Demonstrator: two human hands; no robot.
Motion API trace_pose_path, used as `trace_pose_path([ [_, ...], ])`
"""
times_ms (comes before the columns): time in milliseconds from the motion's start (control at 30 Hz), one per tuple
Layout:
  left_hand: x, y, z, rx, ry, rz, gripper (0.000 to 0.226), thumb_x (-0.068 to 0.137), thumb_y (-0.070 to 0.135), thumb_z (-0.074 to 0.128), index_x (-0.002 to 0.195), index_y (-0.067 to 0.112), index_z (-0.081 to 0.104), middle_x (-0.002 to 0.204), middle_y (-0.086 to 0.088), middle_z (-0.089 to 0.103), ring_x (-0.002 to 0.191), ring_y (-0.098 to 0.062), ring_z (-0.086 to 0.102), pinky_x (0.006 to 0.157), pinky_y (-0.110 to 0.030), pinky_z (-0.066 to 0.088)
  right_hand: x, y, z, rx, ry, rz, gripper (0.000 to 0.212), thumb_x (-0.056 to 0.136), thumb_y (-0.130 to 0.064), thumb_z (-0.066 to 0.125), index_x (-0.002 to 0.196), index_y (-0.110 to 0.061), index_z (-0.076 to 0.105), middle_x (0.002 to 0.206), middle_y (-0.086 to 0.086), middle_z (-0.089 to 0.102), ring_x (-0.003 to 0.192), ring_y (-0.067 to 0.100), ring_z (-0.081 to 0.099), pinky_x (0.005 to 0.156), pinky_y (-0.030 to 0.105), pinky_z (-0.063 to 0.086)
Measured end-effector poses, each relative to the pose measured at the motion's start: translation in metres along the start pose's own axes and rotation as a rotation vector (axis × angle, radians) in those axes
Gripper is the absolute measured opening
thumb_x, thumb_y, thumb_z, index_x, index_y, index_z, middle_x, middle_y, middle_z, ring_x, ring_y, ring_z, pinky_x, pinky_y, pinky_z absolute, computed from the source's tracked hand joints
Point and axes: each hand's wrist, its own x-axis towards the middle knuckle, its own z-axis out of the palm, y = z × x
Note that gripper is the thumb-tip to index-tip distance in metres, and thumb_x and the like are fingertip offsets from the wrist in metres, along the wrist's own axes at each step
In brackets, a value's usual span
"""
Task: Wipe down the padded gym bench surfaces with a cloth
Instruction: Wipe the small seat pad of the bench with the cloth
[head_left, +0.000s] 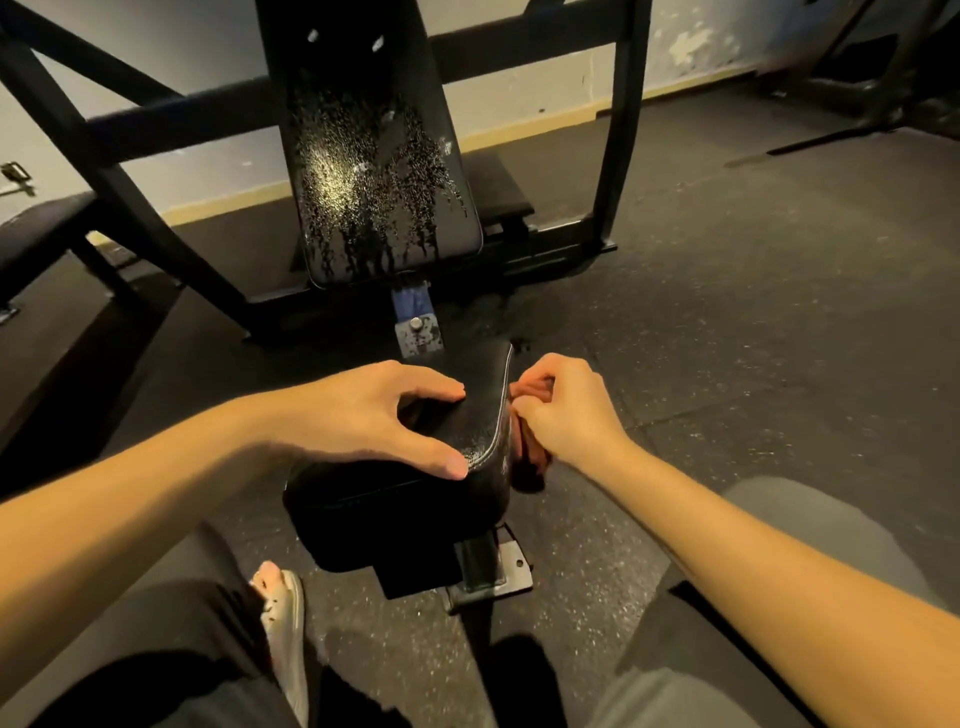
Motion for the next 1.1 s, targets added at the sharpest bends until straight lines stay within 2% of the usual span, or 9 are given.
trace_pose_path([
  [67,-0.001,-0.002,0.001,-0.015,0.000,0.017,0.102,0.058,0.083,0.079,0.146,0.039,0.051,0.146,0.030,0.049,0.134,0.007,0.045,0.120,-0.035,0.036,-0.033,-0.001,-0.006,0.041,-0.035,-0.067,0.022,0.083,0.000,0.069,0.081,-0.022,0.067,0.070,-0.019,0.069,0.074,-0.005,0.066,0.070,0.015,0.052],
  [133,-0.002,-0.002,0.002,-0.026,0.010,0.024,0.101,0.059,0.082,0.079,0.146,0.039,0.051,0.145,0.031,0.049,0.135,0.008,0.045,0.119,-0.035,0.036,-0.065,-0.006,-0.011,0.126,-0.105,-0.113,0.021,0.080,0.004,0.070,0.082,-0.017,0.070,0.072,-0.016,0.072,0.073,-0.005,0.068,0.068,0.010,0.048],
  [267,-0.002,-0.001,0.003,-0.030,0.012,0.009,0.099,0.059,0.082,0.078,0.145,0.040,0.052,0.145,0.033,0.048,0.134,0.010,0.044,0.119,-0.033,0.036,-0.023,0.006,-0.003,-0.011,-0.050,-0.094,0.020,0.082,-0.001,0.066,0.086,-0.019,0.071,0.081,-0.011,0.073,0.084,0.006,0.070,0.075,0.021,0.053],
  [400,-0.005,-0.001,0.005,-0.046,-0.001,-0.020,0.098,0.060,0.081,0.077,0.147,0.047,0.047,0.149,0.036,0.041,0.137,0.012,0.039,0.120,-0.031,0.032,0.045,0.028,0.011,-0.177,-0.122,0.078,0.013,0.087,-0.007,0.068,0.094,-0.018,0.069,0.096,0.002,0.070,0.099,0.023,0.066,0.081,0.033,0.053],
  [500,-0.008,0.000,0.008,-0.079,0.024,-0.026,0.100,0.058,0.079,0.077,0.147,0.045,0.048,0.147,0.039,0.041,0.134,0.019,0.037,0.114,-0.019,0.032,0.021,0.026,0.001,-0.136,-0.145,-0.008,0.011,0.088,-0.012,0.071,0.088,-0.023,0.067,0.089,-0.003,0.070,0.088,0.016,0.066,0.076,0.029,0.051],
  [600,-0.008,0.000,0.008,-0.068,0.018,-0.030,0.100,0.060,0.082,0.077,0.148,0.047,0.046,0.148,0.040,0.039,0.137,0.017,0.035,0.112,-0.020,0.032,-0.016,0.022,-0.013,-0.057,-0.232,-0.116,0.014,0.085,-0.010,0.071,0.084,-0.024,0.069,0.080,-0.009,0.071,0.079,0.006,0.067,0.072,0.021,0.053],
  [700,-0.010,0.002,0.010,-0.061,0.016,-0.050,0.098,0.062,0.080,0.075,0.149,0.047,0.044,0.149,0.042,0.036,0.137,0.019,0.033,0.111,-0.017,0.030,0.022,0.023,-0.007,-0.110,-0.137,-0.100,0.015,0.086,-0.009,0.069,0.088,-0.024,0.071,0.085,-0.009,0.070,0.084,0.008,0.066,0.072,0.023,0.051],
  [833,-0.014,0.009,0.014,-0.012,0.024,-0.102,0.099,0.059,0.087,0.068,0.148,0.050,0.044,0.150,0.044,0.026,0.142,0.017,0.020,0.120,-0.027,0.024,0.082,0.023,0.005,-0.124,-0.068,-0.006,0.015,0.089,-0.008,0.066,0.094,-0.021,0.072,0.091,-0.003,0.070,0.094,0.019,0.067,0.075,0.028,0.048],
  [1100,-0.016,0.015,0.017,-0.015,0.056,-0.077,0.101,0.062,0.088,0.067,0.148,0.040,0.047,0.141,0.042,0.035,0.139,0.012,0.030,0.120,-0.029,0.028,0.002,0.021,-0.011,-0.029,-0.171,-0.192,0.019,0.084,-0.004,0.068,0.082,-0.022,0.070,0.079,-0.010,0.072,0.079,0.003,0.068,0.073,0.019,0.053],
])
